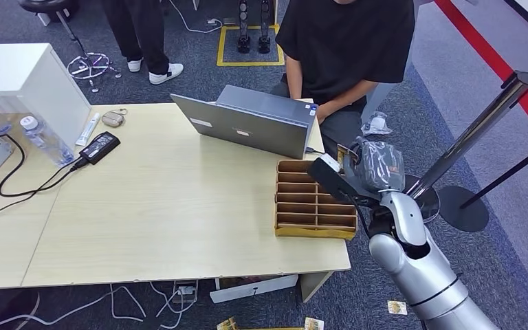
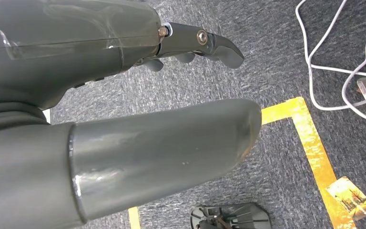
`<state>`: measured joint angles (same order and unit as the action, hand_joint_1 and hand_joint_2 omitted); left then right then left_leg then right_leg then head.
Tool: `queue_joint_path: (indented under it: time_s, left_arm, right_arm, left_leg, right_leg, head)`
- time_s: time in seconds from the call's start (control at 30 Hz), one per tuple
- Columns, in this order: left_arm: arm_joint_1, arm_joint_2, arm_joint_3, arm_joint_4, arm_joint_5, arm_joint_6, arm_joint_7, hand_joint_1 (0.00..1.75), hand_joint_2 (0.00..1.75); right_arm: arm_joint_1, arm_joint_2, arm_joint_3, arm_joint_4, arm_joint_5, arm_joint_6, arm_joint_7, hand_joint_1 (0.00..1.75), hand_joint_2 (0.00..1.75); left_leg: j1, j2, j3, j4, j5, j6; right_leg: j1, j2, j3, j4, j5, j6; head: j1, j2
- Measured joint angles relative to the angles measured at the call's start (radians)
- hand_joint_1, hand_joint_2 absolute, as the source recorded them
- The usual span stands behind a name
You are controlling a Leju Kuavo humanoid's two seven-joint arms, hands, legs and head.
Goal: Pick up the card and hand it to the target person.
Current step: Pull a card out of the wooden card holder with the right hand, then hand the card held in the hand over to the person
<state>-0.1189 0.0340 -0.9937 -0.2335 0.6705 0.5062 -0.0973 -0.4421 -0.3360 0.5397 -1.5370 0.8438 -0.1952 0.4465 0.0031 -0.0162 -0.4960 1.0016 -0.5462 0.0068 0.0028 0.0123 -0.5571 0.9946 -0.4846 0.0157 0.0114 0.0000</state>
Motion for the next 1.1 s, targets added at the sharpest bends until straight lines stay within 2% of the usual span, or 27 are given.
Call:
queue_joint_path:
  time_s: [0.13, 0.47, 0.63, 0.77, 1.0, 1.1]
  left_arm:
    - [0.000, 0.000, 0.000, 0.000, 0.000, 0.000, -0.001, 0.00, 0.00]
    - [-0.002, -0.002, 0.000, 0.000, -0.013, 0.002, 0.001, 0.00, 0.00]
    - [-0.003, -0.004, 0.000, 0.000, -0.018, 0.005, 0.002, 0.00, 0.00]
    - [-0.003, -0.004, 0.000, 0.000, -0.020, 0.006, 0.002, 0.00, 0.00]
    - [-0.004, -0.006, 0.000, 0.000, -0.020, 0.012, 0.000, 0.00, 0.00]
    - [-0.004, -0.009, 0.000, 0.000, -0.020, 0.013, 0.001, 0.00, 0.00]
  right_arm:
    - [-0.028, -0.024, -0.021, -0.046, -0.002, 0.010, 0.011, 1.71, 1.75]
    - [-0.085, -0.064, -0.068, -0.069, -0.024, -0.023, 0.008, 1.59, 1.75]
    - [-0.100, -0.071, -0.078, -0.051, -0.052, -0.048, -0.003, 1.63, 1.75]
    - [-0.104, -0.070, -0.090, -0.025, -0.129, -0.092, -0.033, 1.67, 1.75]
    - [-0.106, -0.060, -0.107, 0.053, -0.347, -0.234, -0.158, 1.62, 1.75]
    - [-0.106, -0.051, -0.112, 0.086, -0.396, -0.268, -0.196, 1.57, 1.75]
  left_leg:
    - [0.000, 0.000, 0.000, 0.000, 0.000, 0.000]
    - [0.000, 0.000, 0.000, 0.000, 0.000, 0.000]
    - [0.000, 0.000, 0.000, 0.000, 0.000, 0.000]
    - [0.000, 0.000, -0.001, 0.000, 0.000, 0.000]
    - [0.000, -0.001, -0.001, 0.000, 0.000, 0.000]
    - [0.000, -0.001, -0.001, 0.000, 0.000, 0.000]
  right_leg:
    - [0.000, 0.000, 0.000, 0.000, 0.000, 0.000]
    - [0.000, 0.000, 0.000, 0.000, 0.000, 0.000]
    - [0.000, 0.000, 0.000, 0.000, 0.000, 0.000]
    - [0.000, 0.000, 0.000, 0.000, 0.000, 0.000]
    - [0.000, -0.001, 0.000, 0.000, 0.000, 0.000]
    - [0.000, -0.001, 0.000, 0.000, 0.000, 0.000]
  head:
    - [0.000, 0.000]
    - [0.000, 0.000]
    - [0.000, 0.000]
    - [0.000, 0.000]
    - [0.000, 0.000]
    - [0.000, 0.000]
